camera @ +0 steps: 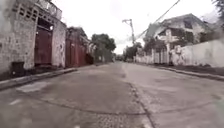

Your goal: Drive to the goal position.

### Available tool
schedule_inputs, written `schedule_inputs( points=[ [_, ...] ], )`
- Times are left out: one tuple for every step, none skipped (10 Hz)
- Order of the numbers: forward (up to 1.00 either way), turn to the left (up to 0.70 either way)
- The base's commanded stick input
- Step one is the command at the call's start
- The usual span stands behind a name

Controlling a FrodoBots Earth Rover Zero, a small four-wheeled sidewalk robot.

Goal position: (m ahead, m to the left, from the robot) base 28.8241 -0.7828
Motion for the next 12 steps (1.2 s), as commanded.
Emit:
schedule_inputs(
  points=[
    [0.7, 0.0],
    [0.7, 0.0],
    [0.7, 0.0],
    [0.7, 0.0],
    [0.7, 0.0],
    [0.7, 0.0],
    [0.7, 0.0],
    [0.7, 0.0],
    [0.7, 0.0],
    [0.7, 0.0],
    [0.7, 0.0],
    [0.7, 0.0]
  ],
)
